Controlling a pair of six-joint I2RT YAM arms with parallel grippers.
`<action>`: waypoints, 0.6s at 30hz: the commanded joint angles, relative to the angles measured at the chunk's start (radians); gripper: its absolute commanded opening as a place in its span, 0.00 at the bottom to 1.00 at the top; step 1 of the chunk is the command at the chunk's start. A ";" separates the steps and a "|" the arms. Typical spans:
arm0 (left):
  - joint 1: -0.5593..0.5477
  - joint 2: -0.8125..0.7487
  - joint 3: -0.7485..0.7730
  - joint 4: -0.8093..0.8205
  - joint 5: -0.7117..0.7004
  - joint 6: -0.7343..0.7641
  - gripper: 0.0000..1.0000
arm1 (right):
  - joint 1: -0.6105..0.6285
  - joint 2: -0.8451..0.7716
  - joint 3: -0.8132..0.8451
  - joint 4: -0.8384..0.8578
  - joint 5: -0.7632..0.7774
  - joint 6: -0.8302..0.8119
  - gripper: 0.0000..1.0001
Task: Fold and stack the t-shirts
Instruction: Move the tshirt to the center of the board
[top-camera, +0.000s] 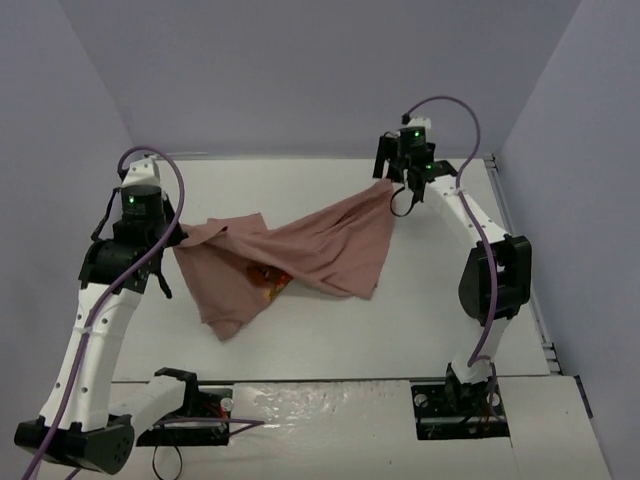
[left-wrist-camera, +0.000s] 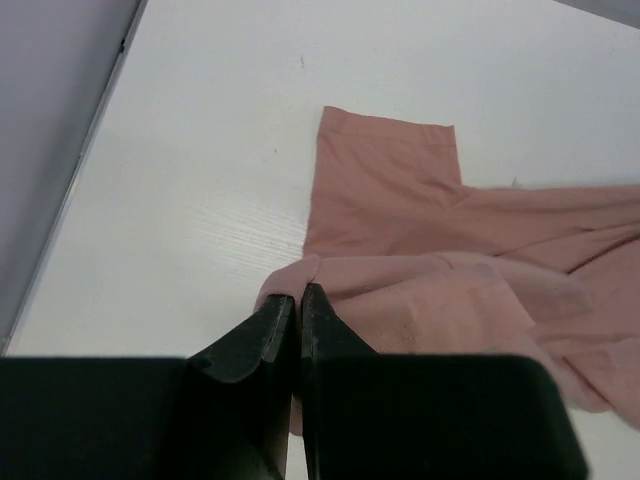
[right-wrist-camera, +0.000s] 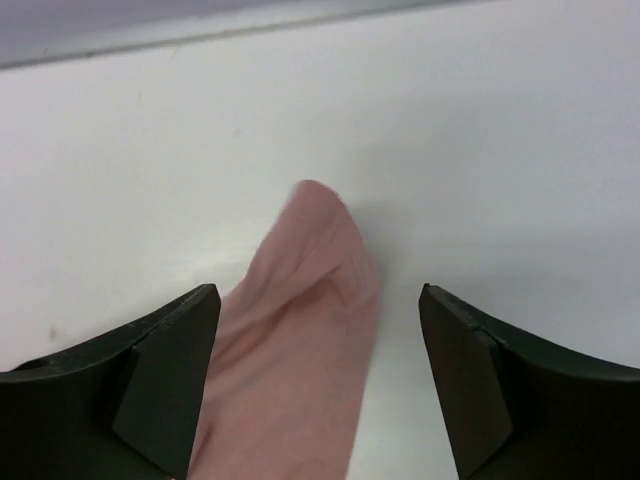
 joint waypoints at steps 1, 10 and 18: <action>0.002 0.070 0.043 0.125 0.032 0.023 0.00 | 0.005 0.040 0.129 -0.090 -0.020 -0.028 0.86; 0.001 0.145 -0.023 0.222 0.127 -0.027 0.00 | 0.040 -0.247 -0.332 -0.080 -0.169 0.109 0.83; 0.002 0.153 -0.069 0.228 0.144 -0.021 0.00 | 0.248 -0.378 -0.626 -0.002 -0.063 0.237 0.79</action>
